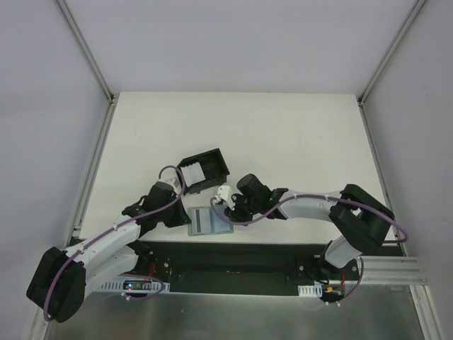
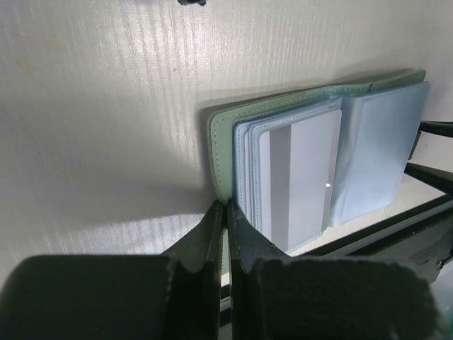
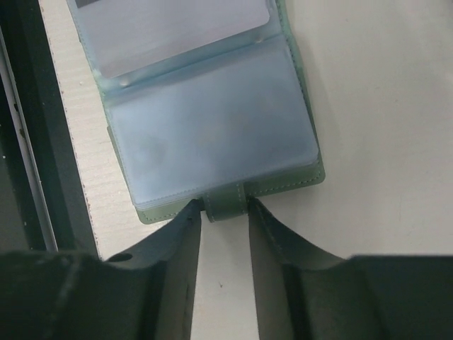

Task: Put the credit cards into the card holder
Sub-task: Close the card holder at the corner of the board.

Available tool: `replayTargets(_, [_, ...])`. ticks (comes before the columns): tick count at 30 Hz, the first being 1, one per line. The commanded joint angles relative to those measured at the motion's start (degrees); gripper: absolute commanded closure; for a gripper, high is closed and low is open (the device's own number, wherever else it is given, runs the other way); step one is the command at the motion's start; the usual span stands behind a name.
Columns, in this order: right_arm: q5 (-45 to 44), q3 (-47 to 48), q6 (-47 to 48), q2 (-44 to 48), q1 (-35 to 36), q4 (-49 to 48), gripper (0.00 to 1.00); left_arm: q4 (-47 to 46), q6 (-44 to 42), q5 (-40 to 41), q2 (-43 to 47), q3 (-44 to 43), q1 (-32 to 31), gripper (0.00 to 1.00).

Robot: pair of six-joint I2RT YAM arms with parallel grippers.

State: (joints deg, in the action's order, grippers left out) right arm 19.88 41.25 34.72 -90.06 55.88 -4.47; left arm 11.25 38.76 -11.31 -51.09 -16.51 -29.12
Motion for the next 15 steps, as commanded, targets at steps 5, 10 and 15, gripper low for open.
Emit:
replayTargets(5, [-1.33,3.22,-3.24,-4.34,1.16,-0.36,0.83,3.34,-1.5,2.43,-0.42,-0.8,0.65,1.0])
replayTargets(10, [-4.4,-4.67,-8.87,2.42,1.16,-8.6,0.91,3.78,-0.45,3.05,0.64,-0.45,0.65,1.0])
replayTargets(15, [-5.03,-13.29,-14.76,9.11,1.08,-22.32,0.92,4.22,0.17,3.4,0.12,-0.98,0.74,1.0])
